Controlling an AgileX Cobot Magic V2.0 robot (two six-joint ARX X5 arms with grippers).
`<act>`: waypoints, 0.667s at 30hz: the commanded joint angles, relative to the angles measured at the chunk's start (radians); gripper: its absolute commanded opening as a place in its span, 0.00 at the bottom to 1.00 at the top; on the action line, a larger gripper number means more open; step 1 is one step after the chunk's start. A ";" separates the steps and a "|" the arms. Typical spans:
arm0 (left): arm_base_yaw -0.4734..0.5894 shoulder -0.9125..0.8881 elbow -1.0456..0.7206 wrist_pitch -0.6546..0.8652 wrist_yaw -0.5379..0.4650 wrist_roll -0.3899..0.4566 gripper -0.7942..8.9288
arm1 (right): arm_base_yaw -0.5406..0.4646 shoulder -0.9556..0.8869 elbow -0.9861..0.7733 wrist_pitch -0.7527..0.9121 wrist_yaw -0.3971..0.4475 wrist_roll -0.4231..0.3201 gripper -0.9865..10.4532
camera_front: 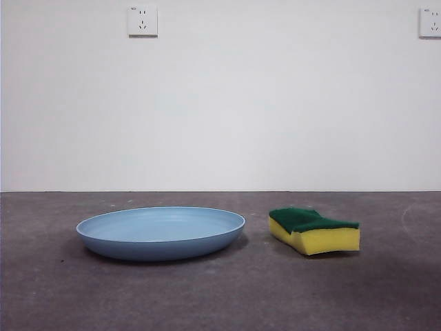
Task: Pick up the plate,pick up the cloth,clean the plate with the cloth
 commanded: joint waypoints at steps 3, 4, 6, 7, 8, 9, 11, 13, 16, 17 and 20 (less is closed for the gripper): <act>0.003 -0.003 -0.014 -0.001 -0.001 -0.003 0.08 | 0.003 -0.002 -0.012 -0.007 0.000 0.056 0.09; 0.003 -0.003 -0.014 -0.001 -0.001 -0.003 0.08 | 0.003 -0.002 -0.012 -0.007 0.002 0.056 0.09; 0.003 -0.003 -0.014 -0.001 -0.001 -0.003 0.08 | 0.002 -0.002 -0.011 -0.006 0.006 0.055 0.09; 0.003 -0.003 -0.014 -0.001 0.000 -0.003 0.08 | 0.002 -0.002 -0.011 -0.006 0.006 0.055 0.09; 0.003 -0.003 -0.014 -0.001 -0.001 -0.003 0.08 | 0.002 -0.002 -0.011 -0.006 0.006 0.055 0.09; 0.003 -0.003 -0.014 -0.001 -0.001 -0.003 0.08 | 0.002 -0.002 -0.011 -0.006 0.006 0.055 0.09; 0.003 -0.003 -0.014 -0.001 -0.001 -0.003 0.08 | 0.002 -0.002 -0.011 -0.006 0.006 0.055 0.09; 0.003 -0.003 -0.014 -0.001 -0.001 -0.003 0.08 | 0.002 -0.002 -0.011 -0.006 0.006 0.055 0.09; 0.003 -0.003 -0.014 -0.001 -0.001 -0.003 0.08 | 0.002 -0.002 -0.011 -0.006 0.006 0.055 0.09; 0.003 -0.003 -0.014 -0.001 -0.001 -0.003 0.08 | 0.002 -0.002 -0.011 -0.006 0.006 0.055 0.09; 0.003 -0.003 -0.014 -0.001 -0.001 -0.003 0.08 | 0.002 -0.002 -0.011 -0.006 0.006 0.055 0.09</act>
